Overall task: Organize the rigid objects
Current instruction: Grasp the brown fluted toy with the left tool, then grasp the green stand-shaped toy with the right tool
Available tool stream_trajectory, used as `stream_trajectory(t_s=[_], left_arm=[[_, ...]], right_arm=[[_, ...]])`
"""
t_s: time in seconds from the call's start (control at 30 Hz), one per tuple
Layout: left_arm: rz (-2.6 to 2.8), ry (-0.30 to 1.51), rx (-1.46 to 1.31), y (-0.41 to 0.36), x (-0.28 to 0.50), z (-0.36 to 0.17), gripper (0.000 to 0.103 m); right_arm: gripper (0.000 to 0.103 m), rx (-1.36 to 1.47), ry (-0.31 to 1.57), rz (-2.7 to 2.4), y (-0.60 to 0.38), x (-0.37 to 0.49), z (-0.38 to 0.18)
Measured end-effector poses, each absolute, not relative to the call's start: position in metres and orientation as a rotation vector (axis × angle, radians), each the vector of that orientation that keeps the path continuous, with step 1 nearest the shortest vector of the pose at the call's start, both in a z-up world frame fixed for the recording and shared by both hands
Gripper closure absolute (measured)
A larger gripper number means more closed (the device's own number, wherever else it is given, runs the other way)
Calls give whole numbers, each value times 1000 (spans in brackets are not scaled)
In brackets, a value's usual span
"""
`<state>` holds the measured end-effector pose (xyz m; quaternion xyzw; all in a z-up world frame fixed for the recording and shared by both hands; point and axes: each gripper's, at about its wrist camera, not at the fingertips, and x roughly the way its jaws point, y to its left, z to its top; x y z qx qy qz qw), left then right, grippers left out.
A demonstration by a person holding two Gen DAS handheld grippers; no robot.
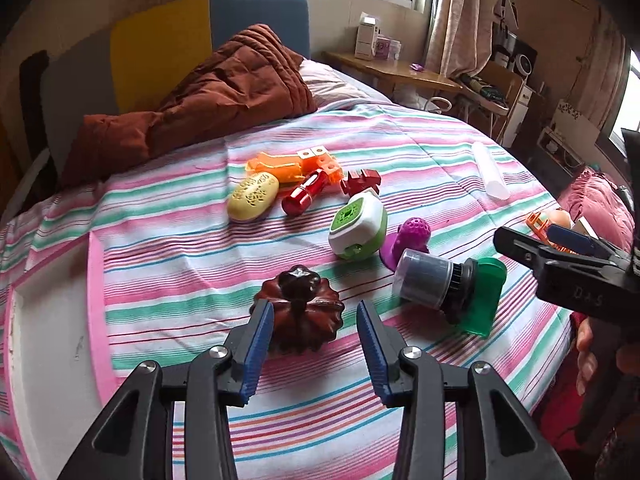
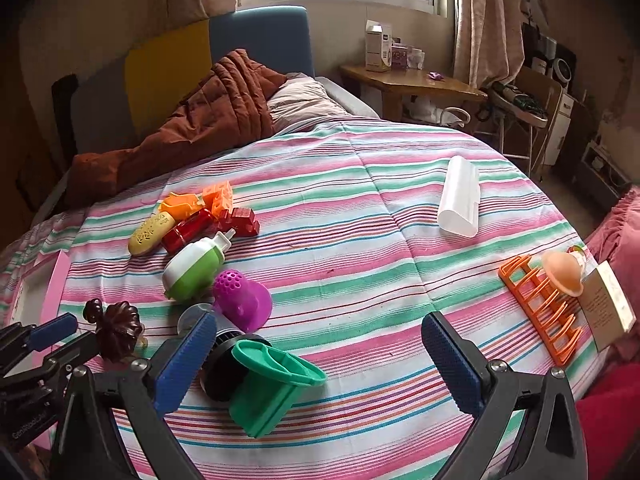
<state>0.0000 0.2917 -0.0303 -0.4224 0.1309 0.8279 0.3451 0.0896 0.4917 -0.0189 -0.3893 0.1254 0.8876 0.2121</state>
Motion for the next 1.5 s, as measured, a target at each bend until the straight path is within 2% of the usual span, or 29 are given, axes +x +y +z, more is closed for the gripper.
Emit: stream_trajectory(t_s=[0.23,0.4,0.6,0.83,0.97,1.07,1.33,1.5], left_arm=[[2157,323,-1111,304,-18,-47,60],[2166,338,-1085,300,-20,-52,81],[2175,209,-1114,278,-21,-50,82],[2186,156,-1134,264,-15,-49,82],[2182,144,-1132,258,-10,-49,82],[2190,141,-1130,254,-7,-49,82],[2179,141,-1127,247,3,-48,82],[2176,142,-1117,246,7,-48,82]], right_arm=[[0,-1083,392,2501,492,90,-16],[0,-1116,411,2483,496,90,-18],[0,-1209,454,2352,511,92,-33],[0,-1221,332,2189,536,92,-45],[0,-1182,481,2238,549,102,-35],[0,-1199,510,2409,532,99,-25],[0,-1339,363,2458,502,81,-40],[0,-1177,569,2217,566,98,-42]])
